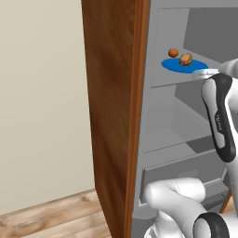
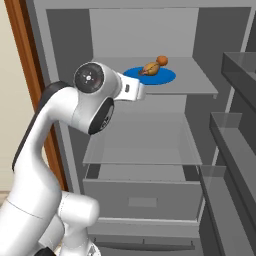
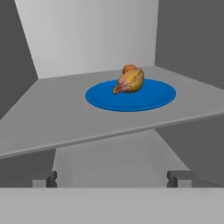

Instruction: Retrieve the chicken drumstick from the fridge and place it on the saucepan with marinade on the stove.

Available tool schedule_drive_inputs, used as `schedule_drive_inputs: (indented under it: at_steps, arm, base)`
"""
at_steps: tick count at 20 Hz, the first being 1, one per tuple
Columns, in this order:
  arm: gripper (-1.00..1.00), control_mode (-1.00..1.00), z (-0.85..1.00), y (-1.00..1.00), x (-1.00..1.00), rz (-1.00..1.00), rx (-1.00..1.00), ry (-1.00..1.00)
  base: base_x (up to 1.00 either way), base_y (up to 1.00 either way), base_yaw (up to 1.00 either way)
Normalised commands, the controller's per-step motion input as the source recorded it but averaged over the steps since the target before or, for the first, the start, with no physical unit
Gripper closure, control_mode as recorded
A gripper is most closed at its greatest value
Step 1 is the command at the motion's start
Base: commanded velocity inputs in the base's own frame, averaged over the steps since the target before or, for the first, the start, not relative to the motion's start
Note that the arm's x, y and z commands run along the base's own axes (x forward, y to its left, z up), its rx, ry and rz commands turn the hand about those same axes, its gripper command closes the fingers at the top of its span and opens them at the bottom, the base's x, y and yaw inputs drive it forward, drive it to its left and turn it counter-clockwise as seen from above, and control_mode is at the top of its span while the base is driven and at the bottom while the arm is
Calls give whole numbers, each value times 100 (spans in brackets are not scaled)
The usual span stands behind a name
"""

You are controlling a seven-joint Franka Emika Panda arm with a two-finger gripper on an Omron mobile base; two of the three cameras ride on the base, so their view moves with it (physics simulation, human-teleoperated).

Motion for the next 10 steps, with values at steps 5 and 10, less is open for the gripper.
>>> schedule_drive_inputs:
  at_steps: [5, 10]
  arm:
    - [-100, -100, 56, 0, -1, 0, -3, 0]
    - [-100, -100, 42, -5, 3, 0, 0, 6]
  base:
    - [0, 0, 0]
    - [0, 0, 0]
